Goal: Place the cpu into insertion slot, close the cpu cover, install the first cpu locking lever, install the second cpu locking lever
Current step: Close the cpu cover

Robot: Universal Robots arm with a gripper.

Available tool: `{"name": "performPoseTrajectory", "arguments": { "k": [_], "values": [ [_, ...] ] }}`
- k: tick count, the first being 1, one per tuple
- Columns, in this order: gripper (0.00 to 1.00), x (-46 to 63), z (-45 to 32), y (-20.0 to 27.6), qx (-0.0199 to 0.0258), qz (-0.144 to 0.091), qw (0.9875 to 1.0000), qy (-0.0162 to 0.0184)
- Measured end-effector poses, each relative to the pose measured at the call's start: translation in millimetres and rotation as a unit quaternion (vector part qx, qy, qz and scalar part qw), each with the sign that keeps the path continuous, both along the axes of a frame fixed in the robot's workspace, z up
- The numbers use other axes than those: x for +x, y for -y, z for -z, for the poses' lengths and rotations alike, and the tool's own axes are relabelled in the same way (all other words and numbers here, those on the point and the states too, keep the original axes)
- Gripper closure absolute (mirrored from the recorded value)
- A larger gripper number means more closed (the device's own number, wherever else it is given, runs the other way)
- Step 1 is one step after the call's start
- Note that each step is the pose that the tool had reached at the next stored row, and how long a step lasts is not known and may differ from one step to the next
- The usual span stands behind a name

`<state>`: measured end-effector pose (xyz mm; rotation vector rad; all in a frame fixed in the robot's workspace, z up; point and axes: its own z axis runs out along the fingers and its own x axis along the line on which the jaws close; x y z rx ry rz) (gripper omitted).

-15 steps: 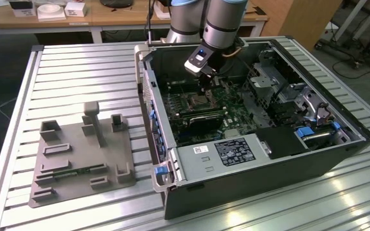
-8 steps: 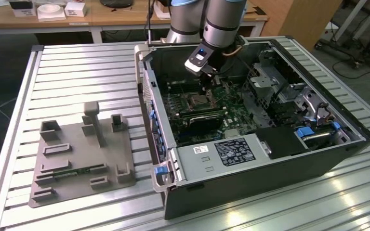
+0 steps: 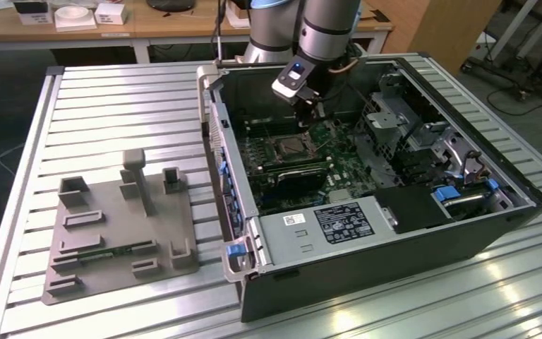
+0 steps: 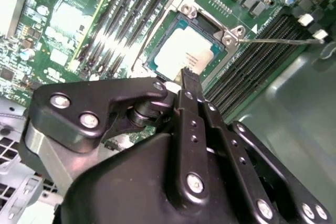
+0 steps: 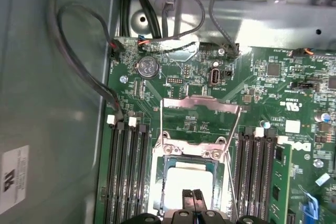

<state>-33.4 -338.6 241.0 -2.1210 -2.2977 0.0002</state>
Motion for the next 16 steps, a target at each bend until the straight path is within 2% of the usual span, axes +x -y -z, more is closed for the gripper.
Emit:
{"name": "performPoseTrajectory", "arguments": {
  "k": [2,8,16],
  "values": [
    [0.89,0.0,-2.9,0.0,-0.0001,0.0,1.0,0.0],
    [0.89,0.8,-3.3,0.0,-0.0001,0.0,1.0,0.0007],
    [0.89,23.1,-2.8,-0.9,-0.0001,0.0,1.0,0.0007]
  ]
}}
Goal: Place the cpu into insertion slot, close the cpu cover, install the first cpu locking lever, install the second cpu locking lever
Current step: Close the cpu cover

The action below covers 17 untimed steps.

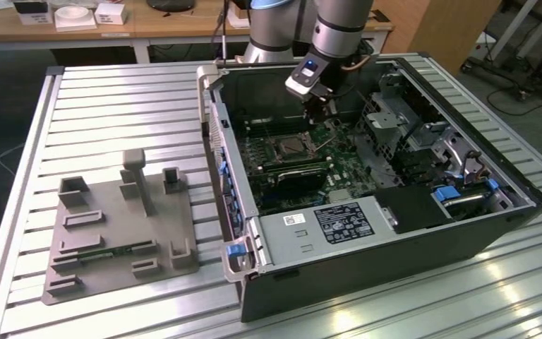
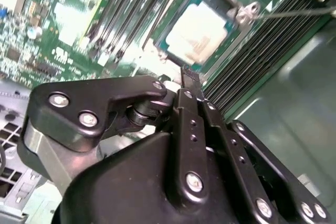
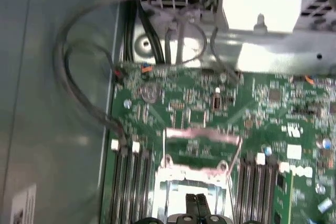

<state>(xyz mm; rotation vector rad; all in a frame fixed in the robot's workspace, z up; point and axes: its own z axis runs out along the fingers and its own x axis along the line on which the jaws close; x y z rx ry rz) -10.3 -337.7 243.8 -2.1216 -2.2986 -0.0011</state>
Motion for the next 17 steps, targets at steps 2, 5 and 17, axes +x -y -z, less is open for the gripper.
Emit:
{"name": "performPoseTrajectory", "arguments": {
  "k": [2,5,17],
  "values": [
    [0.89,5.1,0.0,-0.5,0.0,0.0,1.0,0.0],
    [0.89,7.9,-0.3,-0.8,-0.0001,0.0,1.0,0.0],
    [0.89,19.6,-5.0,-3.9,-0.0039,0.0,1.0,0.0]
  ]
}}
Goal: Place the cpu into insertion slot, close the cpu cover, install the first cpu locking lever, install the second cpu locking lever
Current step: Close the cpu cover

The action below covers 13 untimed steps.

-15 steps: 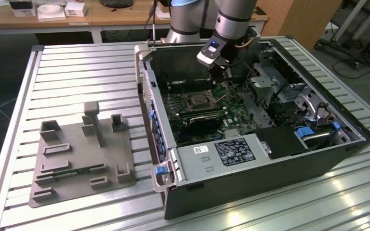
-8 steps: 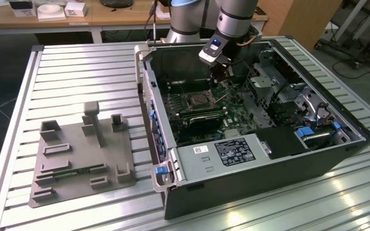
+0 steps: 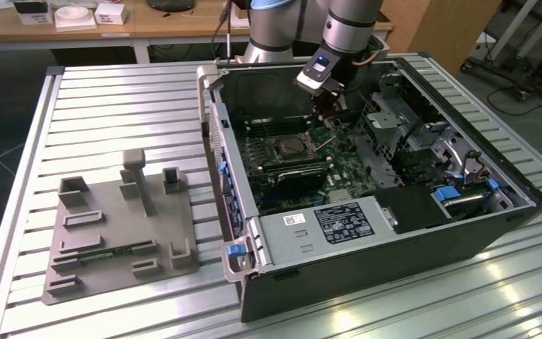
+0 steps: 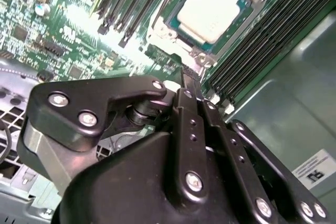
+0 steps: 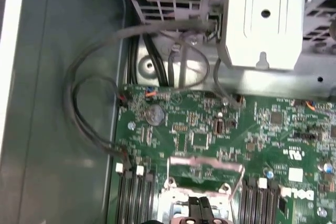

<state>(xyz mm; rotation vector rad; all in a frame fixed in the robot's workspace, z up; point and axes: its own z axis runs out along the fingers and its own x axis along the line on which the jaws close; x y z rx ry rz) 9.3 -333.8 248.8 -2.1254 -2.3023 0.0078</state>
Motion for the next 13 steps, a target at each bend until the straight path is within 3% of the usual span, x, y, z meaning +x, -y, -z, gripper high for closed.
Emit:
{"name": "performPoseTrajectory", "arguments": {
  "k": [13],
  "values": [
    [0.89,17.2,-6.8,-3.3,-0.006,0.0,1.0,0.0]
  ]
}}
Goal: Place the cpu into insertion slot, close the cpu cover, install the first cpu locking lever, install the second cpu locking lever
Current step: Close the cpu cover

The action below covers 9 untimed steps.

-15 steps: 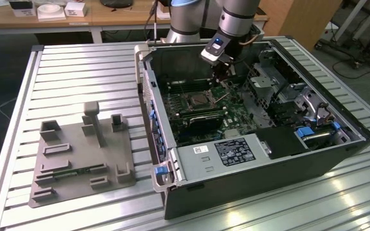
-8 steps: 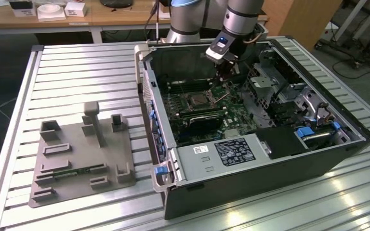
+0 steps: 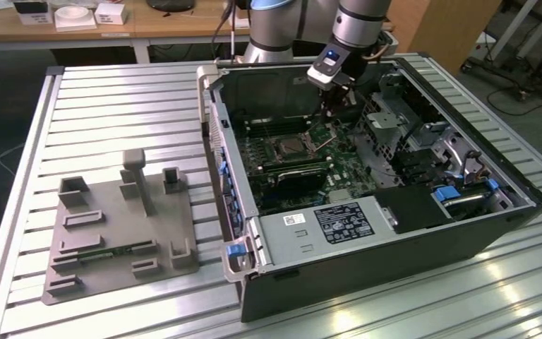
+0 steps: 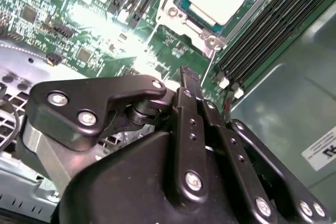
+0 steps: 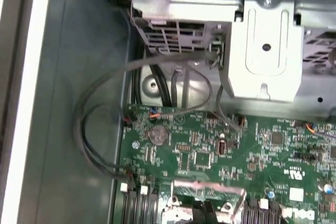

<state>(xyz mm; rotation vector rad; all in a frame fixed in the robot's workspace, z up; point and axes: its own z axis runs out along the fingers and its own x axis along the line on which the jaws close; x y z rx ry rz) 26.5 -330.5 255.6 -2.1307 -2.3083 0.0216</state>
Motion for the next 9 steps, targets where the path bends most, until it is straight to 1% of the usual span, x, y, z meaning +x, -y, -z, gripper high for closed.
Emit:
{"name": "performPoseTrajectory", "arguments": {
  "k": [5,9],
  "values": [
    [0.89,11.4,-0.2,-2.6,-0.0028,0.0,1.0,0.0],
    [0.89,21.3,-0.3,-4.8,-0.0042,0.0,1.0,0.0]
  ]
}}
